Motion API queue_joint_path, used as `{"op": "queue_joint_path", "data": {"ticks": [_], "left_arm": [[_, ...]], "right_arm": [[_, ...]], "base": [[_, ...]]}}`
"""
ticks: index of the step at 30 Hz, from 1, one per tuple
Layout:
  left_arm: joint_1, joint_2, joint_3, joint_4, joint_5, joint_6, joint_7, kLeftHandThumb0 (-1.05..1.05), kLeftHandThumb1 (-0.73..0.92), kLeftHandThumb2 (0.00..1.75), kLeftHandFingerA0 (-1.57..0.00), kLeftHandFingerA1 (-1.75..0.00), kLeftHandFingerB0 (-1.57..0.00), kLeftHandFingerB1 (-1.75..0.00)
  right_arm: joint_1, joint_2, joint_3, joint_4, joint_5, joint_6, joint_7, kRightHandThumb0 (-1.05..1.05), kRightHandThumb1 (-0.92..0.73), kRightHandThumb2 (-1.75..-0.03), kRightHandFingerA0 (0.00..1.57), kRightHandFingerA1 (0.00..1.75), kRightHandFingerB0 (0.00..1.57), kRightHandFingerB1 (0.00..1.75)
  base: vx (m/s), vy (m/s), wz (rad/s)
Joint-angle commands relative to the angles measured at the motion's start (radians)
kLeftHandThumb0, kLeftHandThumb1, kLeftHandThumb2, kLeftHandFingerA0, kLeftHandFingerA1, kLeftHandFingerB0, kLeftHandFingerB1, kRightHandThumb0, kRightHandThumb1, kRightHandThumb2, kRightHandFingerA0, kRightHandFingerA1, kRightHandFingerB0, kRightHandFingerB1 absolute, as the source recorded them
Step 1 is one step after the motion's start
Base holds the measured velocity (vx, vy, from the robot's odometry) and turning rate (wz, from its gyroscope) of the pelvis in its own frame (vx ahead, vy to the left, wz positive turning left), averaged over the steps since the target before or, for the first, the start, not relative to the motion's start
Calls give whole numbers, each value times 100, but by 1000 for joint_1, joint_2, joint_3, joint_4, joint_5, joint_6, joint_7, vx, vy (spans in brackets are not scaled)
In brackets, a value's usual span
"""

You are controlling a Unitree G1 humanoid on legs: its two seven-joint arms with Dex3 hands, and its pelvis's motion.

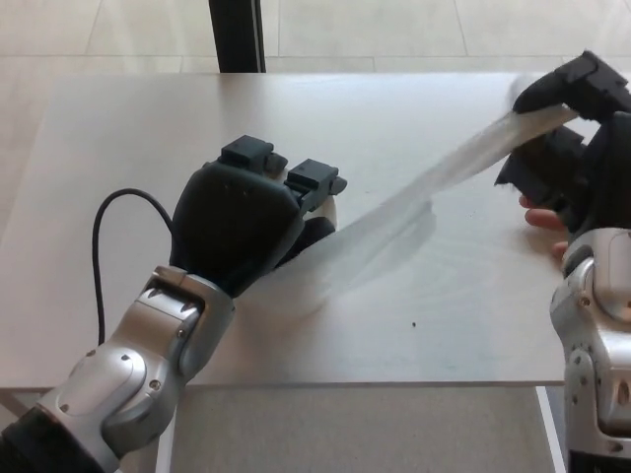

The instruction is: A toilet paper roll is kept in the middle of the desk infront of the robot. The robot places its left hand on the top of the toilet paper roll to hold it still and uses its right hand to tear off a piece of toilet paper from it and hands the paper to a person

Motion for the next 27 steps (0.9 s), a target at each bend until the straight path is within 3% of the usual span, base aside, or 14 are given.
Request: {"op": "queue_joint_path", "data": {"ticks": [1,5,7,11,12,14,15,16,17,18,21,23,24,27], "left_arm": [[180,41,-57,121,4,-57,-92,-51,83,66,-48,-68,-52,-51],[184,37,-65,125,9,-54,-90,-51,84,65,-48,-67,-53,-51],[196,35,-67,122,2,-54,-91,-51,84,65,-49,-67,-54,-52],[214,38,-69,117,1,-54,-84,-51,84,65,-48,-67,-54,-52],[216,41,-72,116,3,-53,-88,-51,85,66,-48,-65,-53,-52],[218,45,-74,119,7,-53,-88,-51,86,66,-48,-65,-53,-52],[220,44,-73,129,7,-63,-67,-51,85,65,-50,-64,-55,-53],[222,43,-74,130,8,-64,-63,-51,86,66,-50,-64,-54,-53],[227,43,-75,120,8,-53,-75,-51,85,66,-50,-64,-53,-52],[228,42,-76,118,9,-51,-76,-51,85,66,-50,-64,-53,-52],[227,47,-73,112,9,-52,-79,-50,86,65,-47,-63,-51,-51],[229,54,-70,98,13,-47,-103,-50,86,65,-47,-62,-51,-51],[228,55,-67,99,12,-51,-105,-50,85,65,-47,-62,-51,-51],[240,52,-59,97,12,-63,-88,-51,85,65,-48,-64,-53,-52]], "right_arm": [[-356,339,-357,-42,734,-25,-627,-31,-85,-97,109,175,88,175],[-408,339,-372,-15,754,-95,-660,-28,-77,-107,108,175,88,175],[-463,313,-395,21,769,-115,-681,-35,-88,-89,107,175,79,175],[-484,291,-415,25,843,-121,-682,-33,-84,-95,104,175,75,175],[-533,271,-446,50,853,-142,-745,-62,-75,-107,131,156,103,140],[-572,243,-471,83,854,-149,-765,-63,-79,-110,132,157,105,142],[-590,221,-480,95,858,-145,-754,-48,-92,-79,108,175,77,175],[-612,197,-496,112,867,-139,-757,-61,-78,-111,134,155,108,141],[-591,151,-480,137,771,-92,-655,-33,-90,-92,110,175,84,175],[-588,144,-480,138,762,-84,-645,-33,-90,-92,110,175,84,175],[-447,36,-358,172,497,-12,-367,-19,-43,-139,99,175,70,169],[-375,-65,-273,223,340,1,-250,-20,-37,-150,98,175,71,166],[-339,-130,-236,271,285,-27,-173,-15,-35,-152,101,175,86,158],[-269,-301,-105,388,76,-69,-135,-17,-41,-130,98,175,82,150]], "base": [[0,0,0],[0,0,0],[0,0,0],[0,0,0],[0,0,0],[0,0,0],[0,0,0],[0,0,0],[0,0,0],[0,0,0],[0,0,0],[0,0,0],[0,0,0],[0,0,0]]}}
